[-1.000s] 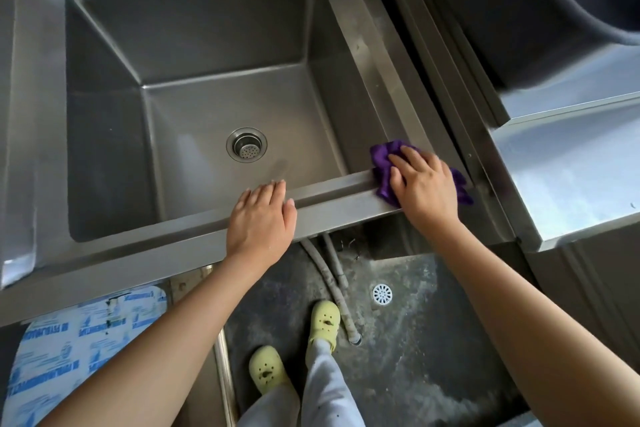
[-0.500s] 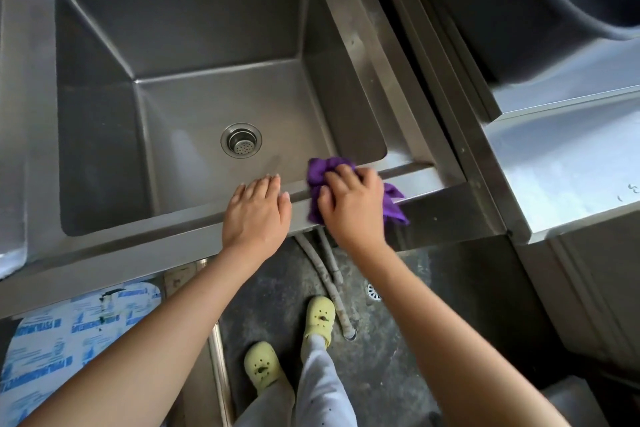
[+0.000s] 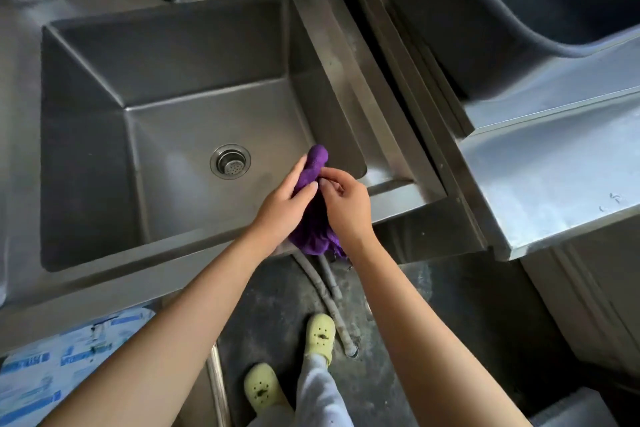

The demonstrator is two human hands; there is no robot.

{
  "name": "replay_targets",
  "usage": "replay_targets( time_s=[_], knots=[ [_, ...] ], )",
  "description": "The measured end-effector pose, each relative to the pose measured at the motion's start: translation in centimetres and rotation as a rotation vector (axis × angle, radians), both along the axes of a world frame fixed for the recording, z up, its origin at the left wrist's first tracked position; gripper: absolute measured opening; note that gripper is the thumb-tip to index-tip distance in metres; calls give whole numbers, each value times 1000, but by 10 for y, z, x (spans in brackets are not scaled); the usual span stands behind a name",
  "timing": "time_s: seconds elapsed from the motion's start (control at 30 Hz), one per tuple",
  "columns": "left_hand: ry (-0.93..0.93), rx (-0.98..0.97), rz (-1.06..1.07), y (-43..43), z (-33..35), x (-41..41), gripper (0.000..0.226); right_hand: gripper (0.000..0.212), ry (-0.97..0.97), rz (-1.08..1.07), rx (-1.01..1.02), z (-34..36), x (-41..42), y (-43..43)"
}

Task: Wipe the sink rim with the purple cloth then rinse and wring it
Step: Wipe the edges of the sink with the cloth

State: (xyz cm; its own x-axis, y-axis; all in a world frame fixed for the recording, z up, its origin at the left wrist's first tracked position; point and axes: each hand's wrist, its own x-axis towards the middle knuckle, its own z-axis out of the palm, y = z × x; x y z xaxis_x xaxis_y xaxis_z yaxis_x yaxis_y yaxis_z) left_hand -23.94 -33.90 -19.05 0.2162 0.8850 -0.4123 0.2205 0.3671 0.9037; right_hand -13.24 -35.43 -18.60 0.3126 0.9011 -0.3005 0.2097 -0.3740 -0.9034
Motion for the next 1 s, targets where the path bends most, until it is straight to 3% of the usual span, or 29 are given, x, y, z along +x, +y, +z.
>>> replay_targets(
  time_s=[0.1,0.17,0.2,0.3,0.37,0.53,0.77,1.0],
  knots=[
    [97,77,-57,11,-7,13,57,33,107,72,18,3,17,-5],
    [191,147,-28,21,-9,25,54,33,34,100,43,-2,30,-12],
    [245,189,-6,27,-9,32,51,32,-93,94,80,-6,39,-16],
    [427,367,-50,46,-11,57,46,33,-719,34,164,-26,74,-21],
    [510,484,-215,55,-15,74,47,43,-885,19,55,-39,93,-24],
    [680,742,-588,51,-26,94,50,59,-909,77,22,-64,98,-47],
    [804,708,-930,58,-12,108,41,58,-861,40,55,-70,94,-45],
    [852,714,-1128,64,2,65,50,58,-858,22,79,-73,96,-46]
  ],
)
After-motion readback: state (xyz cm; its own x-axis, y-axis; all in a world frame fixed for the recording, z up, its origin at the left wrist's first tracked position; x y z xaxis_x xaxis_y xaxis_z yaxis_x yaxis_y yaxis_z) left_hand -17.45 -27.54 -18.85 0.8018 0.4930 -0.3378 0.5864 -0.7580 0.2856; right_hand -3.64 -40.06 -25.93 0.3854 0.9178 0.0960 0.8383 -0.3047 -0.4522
